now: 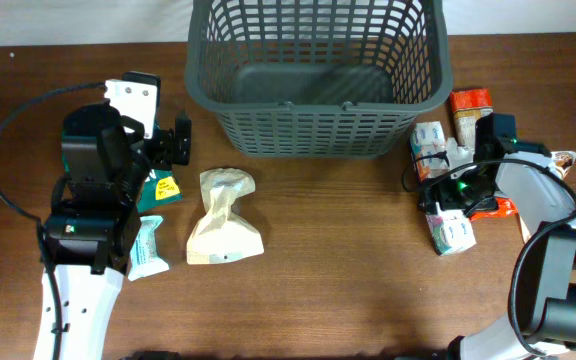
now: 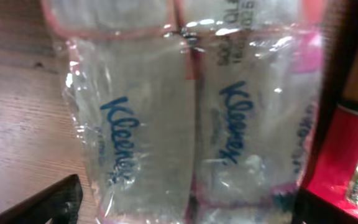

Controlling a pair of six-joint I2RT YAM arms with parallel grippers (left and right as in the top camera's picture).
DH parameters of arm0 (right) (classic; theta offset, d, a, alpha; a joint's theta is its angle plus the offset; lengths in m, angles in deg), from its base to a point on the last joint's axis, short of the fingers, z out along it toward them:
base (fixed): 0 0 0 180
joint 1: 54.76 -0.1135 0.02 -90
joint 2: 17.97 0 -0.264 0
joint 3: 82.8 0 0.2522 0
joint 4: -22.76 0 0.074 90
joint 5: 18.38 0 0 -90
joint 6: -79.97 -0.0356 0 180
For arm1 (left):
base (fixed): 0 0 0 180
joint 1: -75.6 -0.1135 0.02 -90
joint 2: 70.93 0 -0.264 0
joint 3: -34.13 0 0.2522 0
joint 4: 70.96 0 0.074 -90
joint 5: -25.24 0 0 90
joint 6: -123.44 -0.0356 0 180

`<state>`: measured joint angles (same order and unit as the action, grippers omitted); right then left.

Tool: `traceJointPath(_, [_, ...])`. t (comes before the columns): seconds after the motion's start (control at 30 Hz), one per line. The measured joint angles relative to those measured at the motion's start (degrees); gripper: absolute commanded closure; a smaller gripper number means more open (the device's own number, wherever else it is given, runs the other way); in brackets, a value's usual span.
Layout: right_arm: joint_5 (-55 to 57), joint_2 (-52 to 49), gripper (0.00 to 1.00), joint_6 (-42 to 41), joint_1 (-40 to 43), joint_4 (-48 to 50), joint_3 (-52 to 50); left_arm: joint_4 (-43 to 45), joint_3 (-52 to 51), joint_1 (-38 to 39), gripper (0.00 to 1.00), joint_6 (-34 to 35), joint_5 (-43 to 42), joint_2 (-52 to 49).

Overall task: Pack container
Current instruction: 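Lift the Kleenex bundle with the right gripper toward the basket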

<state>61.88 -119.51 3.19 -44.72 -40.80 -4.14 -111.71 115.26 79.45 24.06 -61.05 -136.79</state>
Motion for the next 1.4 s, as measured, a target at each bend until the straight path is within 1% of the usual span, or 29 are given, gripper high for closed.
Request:
traceJointPath(0.07, [-0.17,0.00,0.37,0.26,0.00,0.42,-0.39,0.04,0.00,0.00,0.01,0.00,0.00,0.00])
traceJointPath(0.17, [-0.46,0.00,0.52,-0.11,0.00,0.61,-0.44,0.07,0.00,0.00,0.01,0.00,0.00,0.00])
traceJointPath(0.2, [-0.50,0.00,0.55,-0.20,0.00,0.66,-0.44,0.09,0.00,0.00,0.01,0.00,0.00,0.00])
traceJointPath(0.27, [-0.63,0.00,0.65,0.09,0.00,0.81,-0.44,0.13,0.00,0.00,0.01,0.00,0.00,0.00])
traceJointPath(0.3, [-0.72,0.00,0.73,0.31,0.00,0.90,-0.44,0.13,0.00,0.00,0.01,0.00,0.00,0.00])
traceJointPath(0.33, [-0.79,0.00,0.76,0.11,0.00,0.92,-0.42,0.13,0.00,0.00,0.01,0.00,0.00,0.00])
traceJointPath(0.37, [-0.76,0.00,0.89,0.09,0.00,0.98,-0.44,0.17,0.00,0.00,0.01,0.00,0.00,0.00])
traceJointPath(0.4, [-0.81,0.00,0.96,-0.07,0.00,0.98,-0.42,0.15,0.00,0.00,0.01,0.00,0.00,0.00])
traceJointPath(0.8, [-1.01,0.11,0.96,-1.31,0.00,0.92,-0.39,0.24,0.00,0.00,0.01,0.02,0.00,0.00])
traceJointPath(0.97, [-1.36,0.11,0.96,-2.51,0.00,-1.38,0.96,0.24,0.00,0.00,0.01,0.00,0.00,0.00])
traceJointPath(1.1, [-1.36,0.74,0.96,-2.78,0.00,-4.00,4.42,0.24,0.00,0.00,0.01,0.00,0.00,0.00])
traceJointPath(1.27, [-0.90,4.07,0.96,-4.33,0.00,-6.38,10.56,0.26,0.00,0.00,0.01,0.00,0.00,0.00])
traceJointPath(1.4, [1.40,6.67,0.96,-5.79,0.00,-10.32,18.69,0.46,0.00,0.00,0.01,0.00,0.00,0.00])
